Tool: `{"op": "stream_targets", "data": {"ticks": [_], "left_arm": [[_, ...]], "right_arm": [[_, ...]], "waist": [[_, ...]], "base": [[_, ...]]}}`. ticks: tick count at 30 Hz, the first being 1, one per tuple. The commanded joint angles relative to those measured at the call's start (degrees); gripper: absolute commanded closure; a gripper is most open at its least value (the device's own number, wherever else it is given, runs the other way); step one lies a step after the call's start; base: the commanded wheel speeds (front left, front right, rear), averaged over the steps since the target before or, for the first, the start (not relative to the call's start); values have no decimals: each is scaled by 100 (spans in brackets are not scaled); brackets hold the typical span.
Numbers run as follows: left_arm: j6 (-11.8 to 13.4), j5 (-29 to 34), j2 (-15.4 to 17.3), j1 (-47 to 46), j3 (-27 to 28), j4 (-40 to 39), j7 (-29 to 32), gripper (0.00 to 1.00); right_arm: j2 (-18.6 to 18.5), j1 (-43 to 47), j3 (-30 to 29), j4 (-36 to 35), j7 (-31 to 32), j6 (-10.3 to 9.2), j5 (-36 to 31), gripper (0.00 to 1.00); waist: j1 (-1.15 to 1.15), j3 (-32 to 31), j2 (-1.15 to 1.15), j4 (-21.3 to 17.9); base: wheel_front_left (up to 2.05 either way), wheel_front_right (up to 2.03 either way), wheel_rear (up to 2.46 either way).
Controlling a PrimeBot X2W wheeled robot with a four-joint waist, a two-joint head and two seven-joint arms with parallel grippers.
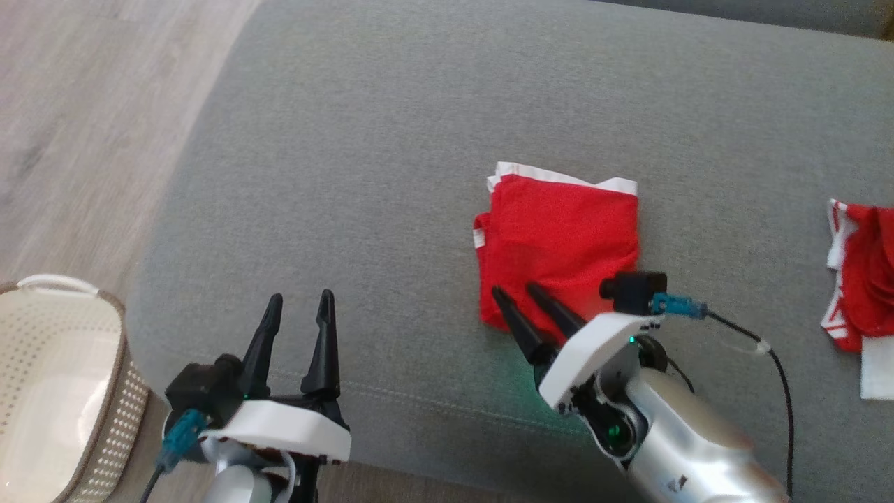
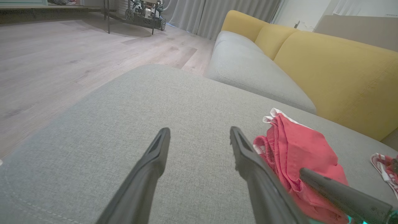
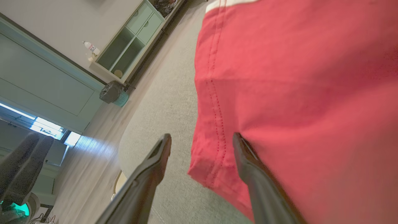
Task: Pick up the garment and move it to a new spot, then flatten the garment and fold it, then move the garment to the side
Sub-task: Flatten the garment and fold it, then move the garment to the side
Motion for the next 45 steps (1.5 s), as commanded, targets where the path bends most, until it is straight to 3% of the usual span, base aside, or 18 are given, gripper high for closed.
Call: {"op": "stream_targets", "data": {"ticks": [1,5,9,17,20,29,33,40,45], "left_arm": [[25,-31,50,-155,205,-195,-35,0],[12,-12,50,-201,313,-225,-35,0],[47,6,50,-239,447,-337,-35,0],[22,84,50,-292,618,-499,-35,0],[0,159,50,-278,656,-500,-35,0],[-14,320,50,-187,641,-402,-35,0],[-23,447,50,-111,594,-328,-35,0],[-39,549,50,-1,504,-256,-35,0],[-86,539,50,-64,434,-252,-35,0]], "right_arm": [[92,-237,26,-250,-68,0,35,0],[69,-182,-19,-687,17,0,228,0],[-256,-32,-81,-1191,62,0,128,0],[-846,246,-638,-1647,-225,0,-877,0],[-937,388,-983,-1731,-352,0,-1688,0],[-527,1199,-2363,-2194,-538,0,-4019,0],[-144,1593,-2886,-2449,-571,0,-4786,0],[80,1885,-3095,-2607,-589,0,-5037,0],[91,1809,-2959,-2555,-591,0,-4605,0]], "waist": [[0,10,0,-119],[0,-40,0,-349],[0,-127,0,-615],[0,-220,0,-1086],[0,-232,0,-1268],[0,-261,0,-1545],[0,-287,0,-1566],[0,-299,0,-1563],[0,-192,0,-1453]], "base": [[0,0,0],[0,0,0],[0,0,0],[0,0,0],[0,0,0],[0,0,0],[0,0,0],[0,0,0],[0,0,0]]}}
